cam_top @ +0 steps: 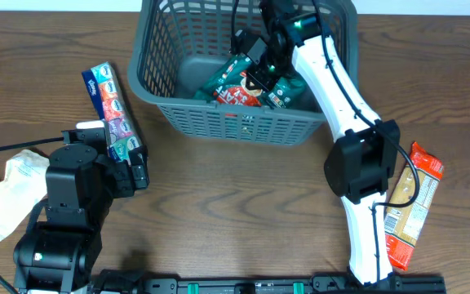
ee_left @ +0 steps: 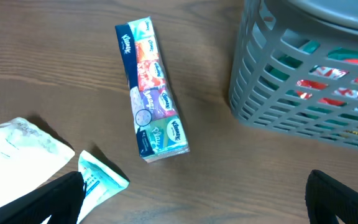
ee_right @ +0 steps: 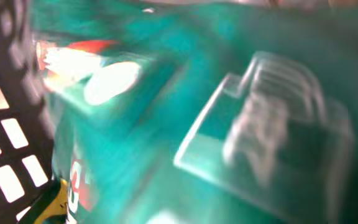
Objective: Pack container
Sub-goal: 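Lift the pouch with the right gripper and drop it into the basket, then withdraw the right gripper and move it toward the spaghetti packet, then grasp the spaghetti packet near its red end with the right gripper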
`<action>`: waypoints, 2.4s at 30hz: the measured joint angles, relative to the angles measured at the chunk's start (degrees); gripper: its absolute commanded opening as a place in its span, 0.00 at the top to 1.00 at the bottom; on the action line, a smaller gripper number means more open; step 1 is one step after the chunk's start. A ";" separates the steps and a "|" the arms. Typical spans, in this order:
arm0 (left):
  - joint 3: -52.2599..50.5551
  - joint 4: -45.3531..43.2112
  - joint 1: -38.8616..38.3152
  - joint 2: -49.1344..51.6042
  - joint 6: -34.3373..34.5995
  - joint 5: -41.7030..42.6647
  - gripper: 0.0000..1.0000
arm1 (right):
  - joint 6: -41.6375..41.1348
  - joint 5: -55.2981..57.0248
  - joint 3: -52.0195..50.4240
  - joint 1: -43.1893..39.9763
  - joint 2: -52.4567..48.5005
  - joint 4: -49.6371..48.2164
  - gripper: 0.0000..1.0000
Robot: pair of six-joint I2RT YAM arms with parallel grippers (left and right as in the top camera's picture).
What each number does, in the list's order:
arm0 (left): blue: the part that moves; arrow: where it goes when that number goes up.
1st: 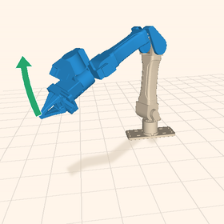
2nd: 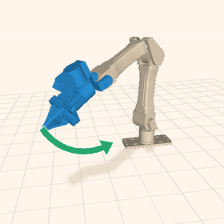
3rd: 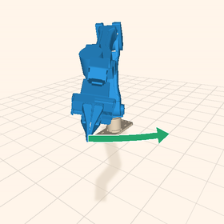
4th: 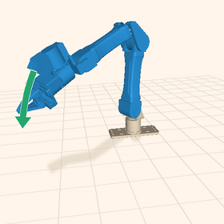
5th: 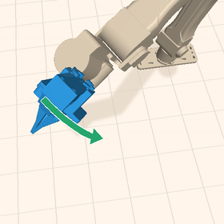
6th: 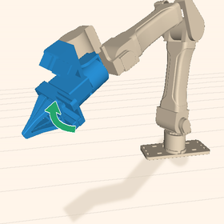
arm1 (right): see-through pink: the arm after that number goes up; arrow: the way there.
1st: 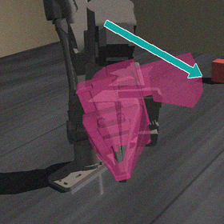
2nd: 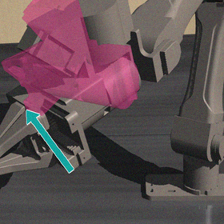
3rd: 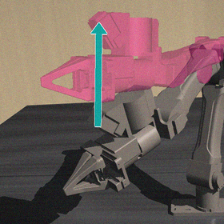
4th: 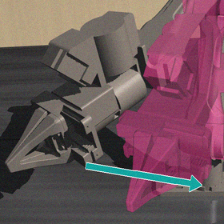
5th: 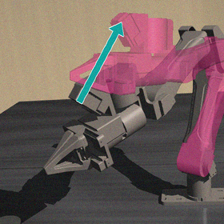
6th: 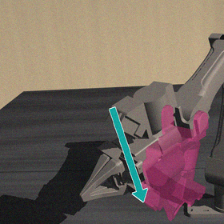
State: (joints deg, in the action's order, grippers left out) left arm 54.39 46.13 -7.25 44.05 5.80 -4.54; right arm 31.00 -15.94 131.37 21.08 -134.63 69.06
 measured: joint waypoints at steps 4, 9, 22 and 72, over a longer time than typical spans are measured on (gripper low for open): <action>0.00 0.00 0.00 0.00 0.02 0.00 0.01 | -2.45 -0.72 0.42 -0.07 0.83 -0.04 0.01; 0.00 0.00 0.00 0.00 0.02 0.00 0.01 | -9.07 1.33 6.29 -0.50 3.45 -1.03 0.01; 0.00 0.00 0.00 0.00 0.02 -0.02 0.02 | -50.03 28.81 21.33 -22.40 34.25 25.66 0.01; 0.02 -1.53 0.00 0.00 0.00 -0.20 0.01 | -59.74 23.50 -90.36 -46.80 63.28 -22.01 0.01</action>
State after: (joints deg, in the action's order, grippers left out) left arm 54.41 44.60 -7.25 44.05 5.80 -4.73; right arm -28.73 7.55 41.01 -25.71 -71.35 47.05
